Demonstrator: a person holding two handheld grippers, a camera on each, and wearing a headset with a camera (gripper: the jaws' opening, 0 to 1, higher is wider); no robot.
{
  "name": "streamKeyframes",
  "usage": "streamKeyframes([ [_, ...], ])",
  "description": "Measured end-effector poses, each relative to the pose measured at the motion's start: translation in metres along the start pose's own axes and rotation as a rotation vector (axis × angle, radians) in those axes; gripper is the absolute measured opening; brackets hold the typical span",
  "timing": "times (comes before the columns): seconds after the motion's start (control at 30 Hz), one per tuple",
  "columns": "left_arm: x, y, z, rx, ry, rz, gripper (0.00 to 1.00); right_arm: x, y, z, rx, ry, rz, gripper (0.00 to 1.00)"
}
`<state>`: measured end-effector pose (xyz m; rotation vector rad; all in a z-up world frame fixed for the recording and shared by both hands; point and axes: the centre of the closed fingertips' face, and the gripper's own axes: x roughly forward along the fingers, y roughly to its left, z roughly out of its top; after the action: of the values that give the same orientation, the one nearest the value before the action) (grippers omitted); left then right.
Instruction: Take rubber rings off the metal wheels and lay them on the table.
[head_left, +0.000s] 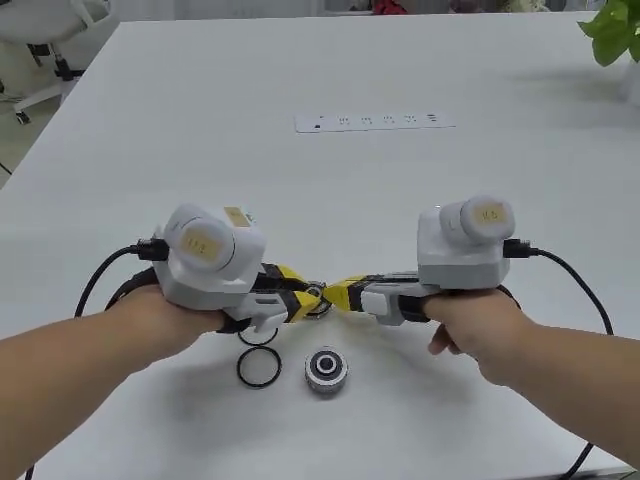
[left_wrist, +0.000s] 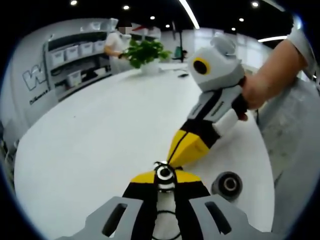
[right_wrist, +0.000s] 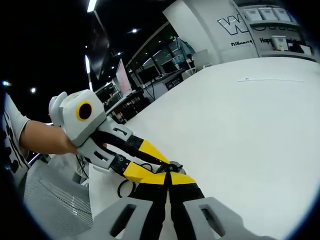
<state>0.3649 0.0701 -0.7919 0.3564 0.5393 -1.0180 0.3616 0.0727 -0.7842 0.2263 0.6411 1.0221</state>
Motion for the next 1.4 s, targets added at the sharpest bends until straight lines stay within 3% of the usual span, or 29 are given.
streamKeyframes([
  [0.03,0.000,0.000,0.000,0.001,0.001,0.001,0.11,0.001,0.003,0.002,0.000,-0.012,0.021,0.00],
  [0.2,0.000,0.000,0.000,-0.010,-0.003,0.001,0.12,-0.001,-0.004,-0.004,-0.028,0.014,-0.010,0.00],
  [0.53,-0.001,-0.003,0.001,-0.004,-0.015,0.008,0.13,-0.005,-0.008,0.003,-0.030,-0.013,-0.015,0.00],
  [0.9,-0.006,-0.004,0.002,0.009,-0.010,0.004,0.17,-0.007,0.002,0.005,-0.034,-0.016,-0.003,0.00],
  [1.4,-0.027,-0.009,0.017,-0.020,-0.091,-0.018,0.29,-0.009,0.009,0.014,-0.026,-0.032,0.018,0.00],
])
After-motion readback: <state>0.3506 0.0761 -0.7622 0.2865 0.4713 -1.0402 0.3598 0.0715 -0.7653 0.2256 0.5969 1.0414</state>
